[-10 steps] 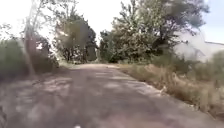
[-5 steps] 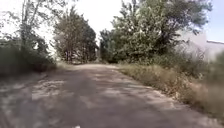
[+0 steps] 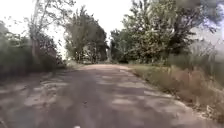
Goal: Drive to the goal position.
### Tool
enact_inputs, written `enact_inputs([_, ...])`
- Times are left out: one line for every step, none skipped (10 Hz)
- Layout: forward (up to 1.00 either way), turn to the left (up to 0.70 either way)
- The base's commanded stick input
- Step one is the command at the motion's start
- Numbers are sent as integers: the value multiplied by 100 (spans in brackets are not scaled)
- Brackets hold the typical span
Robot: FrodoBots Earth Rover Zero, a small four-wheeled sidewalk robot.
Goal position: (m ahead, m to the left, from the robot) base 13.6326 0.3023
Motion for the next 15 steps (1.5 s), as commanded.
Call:
enact_inputs([100,-2])
enact_inputs([100,-3])
enact_inputs([100,-11])
enact_inputs([100,-15])
enact_inputs([100,-17])
enact_inputs([100,-17])
enact_inputs([100,-17])
enact_inputs([100,-16])
enact_inputs([100,-16])
enact_inputs([100,-16])
enact_inputs([100,-16])
enact_inputs([100,-16])
enact_inputs([100,-15])
enact_inputs([100,-14])
enact_inputs([100,-14])
